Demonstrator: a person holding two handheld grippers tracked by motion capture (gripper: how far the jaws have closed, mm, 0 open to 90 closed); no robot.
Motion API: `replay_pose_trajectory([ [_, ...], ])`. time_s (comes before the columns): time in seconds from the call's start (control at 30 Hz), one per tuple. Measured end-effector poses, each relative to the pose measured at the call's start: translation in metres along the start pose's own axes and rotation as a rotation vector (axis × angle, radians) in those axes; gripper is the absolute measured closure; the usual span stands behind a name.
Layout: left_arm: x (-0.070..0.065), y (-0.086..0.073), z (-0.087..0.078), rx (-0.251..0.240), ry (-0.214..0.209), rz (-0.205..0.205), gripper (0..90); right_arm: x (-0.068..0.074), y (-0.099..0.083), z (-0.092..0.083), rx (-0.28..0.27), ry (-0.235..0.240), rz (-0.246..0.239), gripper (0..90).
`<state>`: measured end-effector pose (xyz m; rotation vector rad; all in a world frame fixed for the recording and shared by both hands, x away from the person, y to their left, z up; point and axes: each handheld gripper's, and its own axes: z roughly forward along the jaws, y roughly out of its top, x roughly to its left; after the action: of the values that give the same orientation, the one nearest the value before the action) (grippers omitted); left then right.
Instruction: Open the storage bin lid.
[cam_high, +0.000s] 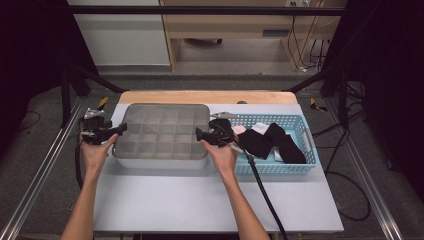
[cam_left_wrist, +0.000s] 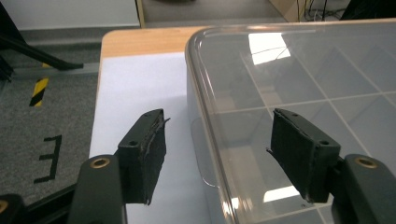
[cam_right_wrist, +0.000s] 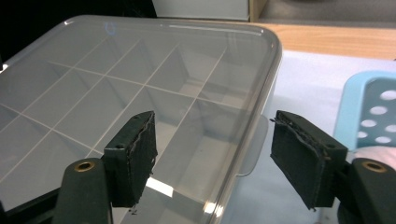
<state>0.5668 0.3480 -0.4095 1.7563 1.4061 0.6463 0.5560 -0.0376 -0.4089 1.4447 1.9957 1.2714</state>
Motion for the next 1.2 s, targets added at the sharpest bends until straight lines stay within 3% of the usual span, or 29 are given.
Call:
replay_pose_trajectory([
  [0.23, 0.003, -0.002, 0.006, 0.022, -0.024, -0.023, 31.0, 0.001, -0.004, 0.009, 0.027, -0.007, 0.018, 29.2],
  [0.3, 0.003, -0.002, 0.008, 0.030, -0.050, -0.040, 28.9, 0.000, -0.004, 0.013, 0.037, -0.009, 0.033, 28.1],
  [0.63, -0.007, -0.002, 0.012, 0.042, -0.079, -0.028, 24.7, 0.000, -0.002, 0.022, 0.071, -0.018, 0.041, 25.6],
  [0.93, -0.006, 0.000, 0.016, 0.068, -0.093, -0.045, 17.2, -0.003, 0.000, 0.025, 0.087, -0.001, 0.073, 23.5],
  [1.2, -0.007, 0.005, 0.019, 0.109, -0.109, -0.054, 16.5, -0.004, 0.001, 0.029, 0.111, 0.034, 0.107, 22.1],
])
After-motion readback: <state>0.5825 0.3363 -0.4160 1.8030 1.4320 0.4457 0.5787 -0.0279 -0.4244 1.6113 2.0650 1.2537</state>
